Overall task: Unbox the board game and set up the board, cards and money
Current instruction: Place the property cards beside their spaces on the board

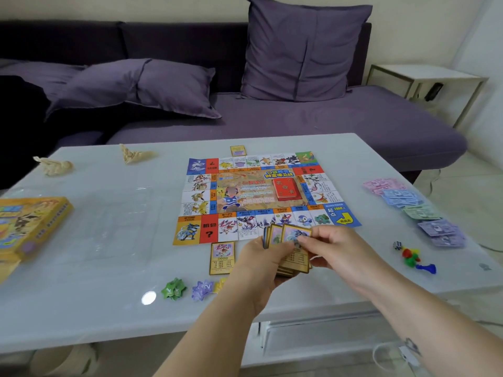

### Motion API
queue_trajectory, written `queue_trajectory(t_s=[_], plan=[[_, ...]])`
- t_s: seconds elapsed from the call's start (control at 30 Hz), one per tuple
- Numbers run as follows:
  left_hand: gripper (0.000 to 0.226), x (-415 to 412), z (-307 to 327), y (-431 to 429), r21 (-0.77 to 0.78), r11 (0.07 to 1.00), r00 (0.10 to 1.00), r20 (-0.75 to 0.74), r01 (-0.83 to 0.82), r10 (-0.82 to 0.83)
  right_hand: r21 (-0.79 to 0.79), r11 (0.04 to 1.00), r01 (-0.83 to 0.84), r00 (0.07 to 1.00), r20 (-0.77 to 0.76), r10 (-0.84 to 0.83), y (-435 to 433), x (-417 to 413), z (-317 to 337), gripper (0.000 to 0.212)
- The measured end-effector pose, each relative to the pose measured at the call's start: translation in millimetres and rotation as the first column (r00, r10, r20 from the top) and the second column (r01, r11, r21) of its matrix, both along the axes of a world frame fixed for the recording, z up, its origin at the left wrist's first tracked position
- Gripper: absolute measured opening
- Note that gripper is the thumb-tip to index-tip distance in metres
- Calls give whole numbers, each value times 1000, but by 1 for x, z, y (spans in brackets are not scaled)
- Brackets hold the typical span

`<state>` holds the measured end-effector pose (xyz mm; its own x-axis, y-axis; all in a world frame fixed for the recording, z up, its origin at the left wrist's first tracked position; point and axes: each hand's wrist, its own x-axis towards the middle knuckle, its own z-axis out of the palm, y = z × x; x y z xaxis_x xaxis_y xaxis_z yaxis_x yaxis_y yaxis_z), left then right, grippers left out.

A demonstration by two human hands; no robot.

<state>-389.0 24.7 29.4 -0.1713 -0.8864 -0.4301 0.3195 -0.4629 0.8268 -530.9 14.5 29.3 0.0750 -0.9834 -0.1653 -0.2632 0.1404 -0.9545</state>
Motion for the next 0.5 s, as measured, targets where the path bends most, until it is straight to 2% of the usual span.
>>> queue_trajectory(t_s=[0.13, 0.23, 0.3, 0.4, 0.5], plan=[[7, 15, -1, 2, -36, 999, 991, 128, -41, 46, 43, 998, -48, 997, 65, 45, 1, 13, -1, 32], [7, 36, 1, 5, -53, 994, 986, 138, -91, 97, 62, 996, -62, 989, 139, 53, 0, 29, -2, 14], [9, 50, 0, 8, -59, 992, 981, 151, -114, 121, 57, 993, -98, 981, 174, 87, 1, 39, -1, 13], [11, 67, -1, 12, -66, 990, 980, 147, -129, 137, 10, 987, -162, 980, 120, 160, 4, 53, 1, 25], [20, 79, -2, 16, -55, 988, 978, 145, -145, 151, -28, 986, -167, 984, 63, 168, 5, 65, 1, 24]])
